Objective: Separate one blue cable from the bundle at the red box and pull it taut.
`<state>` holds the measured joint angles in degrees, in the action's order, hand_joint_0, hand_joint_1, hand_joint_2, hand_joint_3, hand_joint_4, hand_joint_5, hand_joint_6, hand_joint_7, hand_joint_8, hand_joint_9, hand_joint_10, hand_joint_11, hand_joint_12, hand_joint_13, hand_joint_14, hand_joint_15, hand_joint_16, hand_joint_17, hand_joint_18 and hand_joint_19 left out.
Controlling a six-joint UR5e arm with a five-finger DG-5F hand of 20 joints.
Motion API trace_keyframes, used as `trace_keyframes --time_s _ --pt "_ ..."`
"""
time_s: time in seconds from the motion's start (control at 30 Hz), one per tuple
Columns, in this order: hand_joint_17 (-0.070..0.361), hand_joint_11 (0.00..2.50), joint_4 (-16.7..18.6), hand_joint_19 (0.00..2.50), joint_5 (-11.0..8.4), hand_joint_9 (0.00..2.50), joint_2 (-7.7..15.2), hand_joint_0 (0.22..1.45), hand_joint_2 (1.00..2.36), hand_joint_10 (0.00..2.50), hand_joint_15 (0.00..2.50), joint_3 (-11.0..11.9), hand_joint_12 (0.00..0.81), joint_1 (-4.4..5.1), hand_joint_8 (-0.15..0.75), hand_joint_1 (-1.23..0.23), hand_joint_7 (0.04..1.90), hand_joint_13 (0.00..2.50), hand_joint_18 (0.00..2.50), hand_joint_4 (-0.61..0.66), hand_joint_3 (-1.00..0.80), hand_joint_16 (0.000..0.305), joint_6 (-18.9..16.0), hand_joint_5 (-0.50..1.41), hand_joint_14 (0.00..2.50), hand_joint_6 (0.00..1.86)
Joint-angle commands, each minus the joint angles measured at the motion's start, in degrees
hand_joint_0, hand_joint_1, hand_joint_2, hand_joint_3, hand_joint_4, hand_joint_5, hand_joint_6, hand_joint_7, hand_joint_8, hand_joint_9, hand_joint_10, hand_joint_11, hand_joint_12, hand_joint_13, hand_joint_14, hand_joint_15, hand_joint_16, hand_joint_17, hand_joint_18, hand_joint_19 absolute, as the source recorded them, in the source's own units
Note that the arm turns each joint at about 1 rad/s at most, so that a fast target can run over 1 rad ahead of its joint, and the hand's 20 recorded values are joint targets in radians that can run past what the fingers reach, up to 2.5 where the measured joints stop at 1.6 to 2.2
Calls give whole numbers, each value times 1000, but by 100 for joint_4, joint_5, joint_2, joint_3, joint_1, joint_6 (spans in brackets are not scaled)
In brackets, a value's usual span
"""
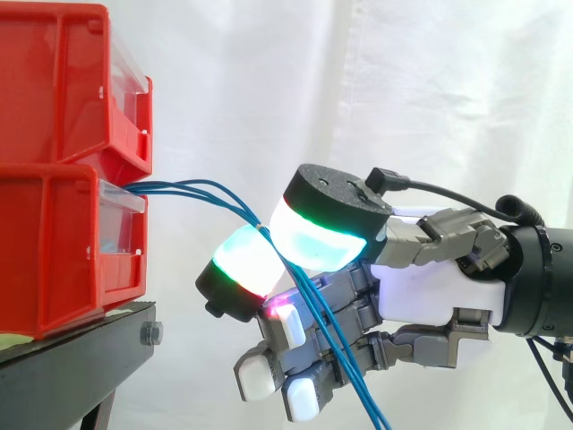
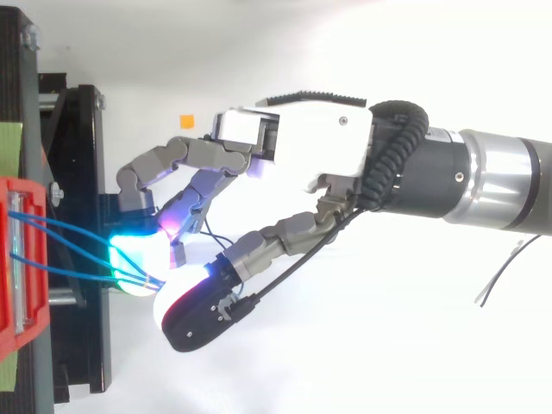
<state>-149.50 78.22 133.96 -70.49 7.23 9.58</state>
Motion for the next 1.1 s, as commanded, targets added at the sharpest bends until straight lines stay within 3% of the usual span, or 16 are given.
trace_keyframes --time_s 0.0,0.3,0.43,0.67,0.77,0.9,1.07 --pt "121 979 0 543 0 943 -2 667 1000 22 531 0 426 7 386 -640 1166 865 895 197 -500 54 0 -196 19 838" --pt "120 935 0 552 0 982 -2 623 1000 25 527 0 427 16 383 -531 1180 886 901 180 -500 53 0 -175 18 813" --pt "121 938 0 551 0 980 -2 591 1000 24 525 0 432 16 386 -548 1192 885 906 180 -500 54 0 -171 18 802" --pt "121 938 0 560 0 973 -2 593 1000 25 527 0 432 16 388 -718 1225 877 900 176 -500 54 0 -170 20 790" --pt "120 926 0 564 0 956 -2 662 1001 25 525 0 432 16 382 -794 1221 864 888 176 -500 54 0 -170 20 790" --pt "121 943 0 562 0 945 -2 705 1014 26 526 0 432 16 382 -825 1252 861 890 116 -351 54 0 -178 20 814" --pt "121 964 0 584 0 897 -2 784 1018 25 538 0 428 16 377 -914 1236 832 855 133 -304 54 0 -206 19 843"
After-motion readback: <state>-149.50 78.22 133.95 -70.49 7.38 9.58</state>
